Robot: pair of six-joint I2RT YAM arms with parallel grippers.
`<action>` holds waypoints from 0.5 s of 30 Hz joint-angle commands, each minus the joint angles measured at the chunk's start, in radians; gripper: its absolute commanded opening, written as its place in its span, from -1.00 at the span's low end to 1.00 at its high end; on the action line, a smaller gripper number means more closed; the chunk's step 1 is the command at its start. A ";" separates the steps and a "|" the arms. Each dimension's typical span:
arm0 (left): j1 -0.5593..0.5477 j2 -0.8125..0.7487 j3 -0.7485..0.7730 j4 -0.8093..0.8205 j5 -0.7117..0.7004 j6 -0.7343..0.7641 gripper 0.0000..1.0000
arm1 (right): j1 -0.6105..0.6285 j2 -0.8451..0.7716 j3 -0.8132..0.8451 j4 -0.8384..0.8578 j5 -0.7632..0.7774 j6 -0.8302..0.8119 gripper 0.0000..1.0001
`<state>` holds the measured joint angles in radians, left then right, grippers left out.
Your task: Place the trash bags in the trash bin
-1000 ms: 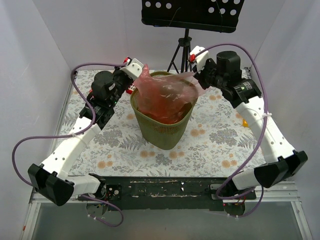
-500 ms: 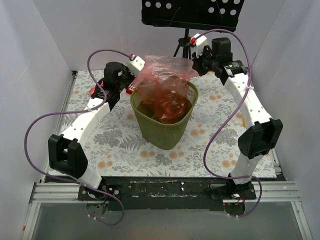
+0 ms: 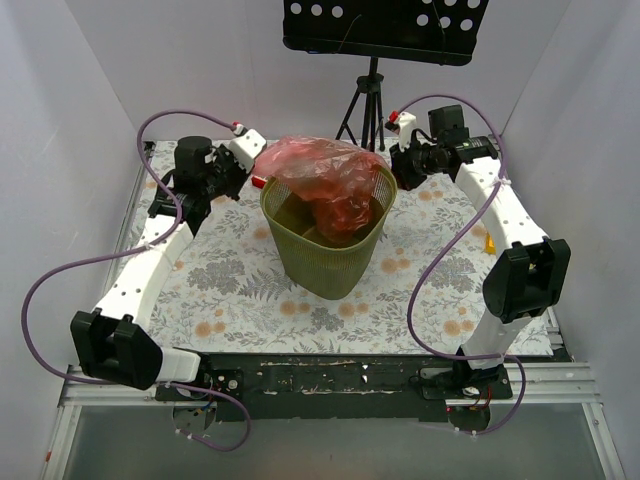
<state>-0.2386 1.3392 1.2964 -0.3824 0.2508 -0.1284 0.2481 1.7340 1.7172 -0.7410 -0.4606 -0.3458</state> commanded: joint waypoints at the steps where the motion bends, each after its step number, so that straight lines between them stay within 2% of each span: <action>1: 0.004 -0.008 -0.028 -0.070 0.100 -0.033 -1.00 | -0.010 -0.016 -0.008 -0.041 -0.116 0.031 -0.81; 4: 0.005 -0.002 -0.026 -0.117 0.126 -0.036 -1.00 | -0.012 -0.016 -0.011 -0.078 -0.167 0.024 -0.71; 7: 0.021 -0.034 -0.039 -0.183 0.191 -0.039 -1.00 | -0.013 -0.051 -0.050 -0.098 -0.178 0.025 -0.69; 15: 0.068 -0.241 -0.100 -0.291 0.327 -0.028 -1.00 | -0.026 -0.162 -0.131 -0.118 -0.191 0.031 -0.56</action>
<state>-0.1902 1.2434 1.2114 -0.6079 0.4763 -0.1547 0.2340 1.6512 1.5871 -0.8291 -0.6128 -0.3252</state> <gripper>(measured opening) 0.006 0.198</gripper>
